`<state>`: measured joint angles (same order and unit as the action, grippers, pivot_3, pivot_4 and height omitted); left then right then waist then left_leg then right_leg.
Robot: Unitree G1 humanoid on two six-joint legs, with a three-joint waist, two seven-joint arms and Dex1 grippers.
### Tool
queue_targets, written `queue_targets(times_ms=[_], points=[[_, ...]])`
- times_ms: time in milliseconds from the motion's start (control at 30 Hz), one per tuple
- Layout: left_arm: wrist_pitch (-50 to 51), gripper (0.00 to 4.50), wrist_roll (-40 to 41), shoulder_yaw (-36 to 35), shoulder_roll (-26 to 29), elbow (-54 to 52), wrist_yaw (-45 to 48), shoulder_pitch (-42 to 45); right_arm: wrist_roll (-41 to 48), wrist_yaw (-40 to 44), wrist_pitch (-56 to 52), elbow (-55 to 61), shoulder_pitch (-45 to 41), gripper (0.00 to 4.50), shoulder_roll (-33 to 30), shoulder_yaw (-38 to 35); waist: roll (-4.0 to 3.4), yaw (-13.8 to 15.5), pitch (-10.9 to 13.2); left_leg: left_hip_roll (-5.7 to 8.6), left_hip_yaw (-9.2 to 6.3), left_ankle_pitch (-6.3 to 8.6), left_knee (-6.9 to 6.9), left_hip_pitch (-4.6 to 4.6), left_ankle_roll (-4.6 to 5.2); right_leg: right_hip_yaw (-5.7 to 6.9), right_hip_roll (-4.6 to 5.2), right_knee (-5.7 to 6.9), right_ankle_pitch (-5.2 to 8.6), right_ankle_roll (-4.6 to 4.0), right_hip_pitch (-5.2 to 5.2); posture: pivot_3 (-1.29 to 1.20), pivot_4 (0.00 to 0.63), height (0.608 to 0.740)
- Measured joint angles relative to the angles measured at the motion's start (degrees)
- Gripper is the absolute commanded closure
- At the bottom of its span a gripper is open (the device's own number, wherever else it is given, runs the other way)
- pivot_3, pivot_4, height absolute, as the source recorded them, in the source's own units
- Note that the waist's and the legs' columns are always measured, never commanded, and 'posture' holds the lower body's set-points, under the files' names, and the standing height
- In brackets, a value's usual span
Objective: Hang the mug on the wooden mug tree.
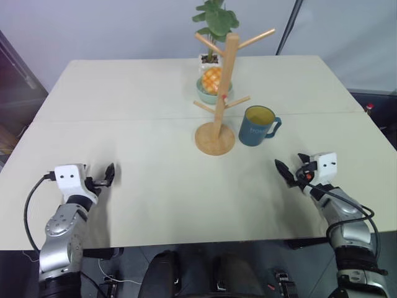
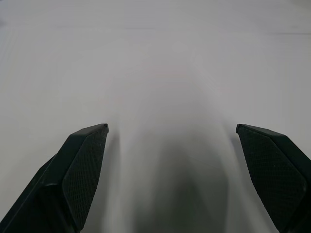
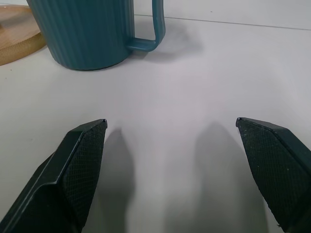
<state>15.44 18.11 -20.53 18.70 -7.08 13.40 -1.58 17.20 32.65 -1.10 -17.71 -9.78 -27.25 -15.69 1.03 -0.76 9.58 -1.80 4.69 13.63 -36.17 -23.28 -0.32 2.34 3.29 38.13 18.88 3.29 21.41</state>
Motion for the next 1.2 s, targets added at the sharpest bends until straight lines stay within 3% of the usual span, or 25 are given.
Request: queue_targets(times_ms=[433, 700, 933, 1200], points=[[1.54, 0.00, 0.07, 3.34, -0.21, -3.82, 1.80, 0.10, -0.13, -0.26, 2.05, -1.16, -0.05, 0.08, 0.17, -0.05, 0.00, -0.01, 0.00, 0.00, 0.00, 0.00, -0.01, 0.00, 0.00, 0.00, 0.00, 0.00, 0.00, 0.00, -0.02, 0.00, 0.150, 0.740], [-0.17, 0.00, 2.30, 16.12, 3.10, -14.47, 17.07, -4.38, -1.48, -2.20, 4.34, -2.96, -1.74, 0.08, 1.59, 0.19, -0.02, -0.33, -0.01, -0.02, 0.03, -0.01, 0.00, 0.06, -0.01, -0.02, -0.01, 0.02, 0.00, -0.02, -0.03, 0.00, 0.150, 0.740], [0.53, 0.00, 6.75, 20.07, 6.08, -19.06, 25.43, -1.96, -2.54, -4.45, 5.84, -5.72, -6.19, 0.08, 1.93, 0.18, -0.06, -0.22, 0.00, -0.01, 0.03, -0.01, -0.01, 0.03, 0.00, -0.02, -0.01, 0.01, 0.01, -0.03, -0.02, 0.00, 0.150, 0.740], [0.57, 0.00, 6.53, 22.00, 6.39, -18.72, 26.64, 0.52, -5.23, -6.34, 7.61, -14.98, -16.16, 0.08, 2.31, 2.01, -0.07, -0.27, 0.01, 0.00, 0.04, -0.02, -0.03, 0.02, 0.01, -0.02, -0.05, 0.02, 0.00, -0.01, -0.01, 0.00, 0.150, 0.740]])
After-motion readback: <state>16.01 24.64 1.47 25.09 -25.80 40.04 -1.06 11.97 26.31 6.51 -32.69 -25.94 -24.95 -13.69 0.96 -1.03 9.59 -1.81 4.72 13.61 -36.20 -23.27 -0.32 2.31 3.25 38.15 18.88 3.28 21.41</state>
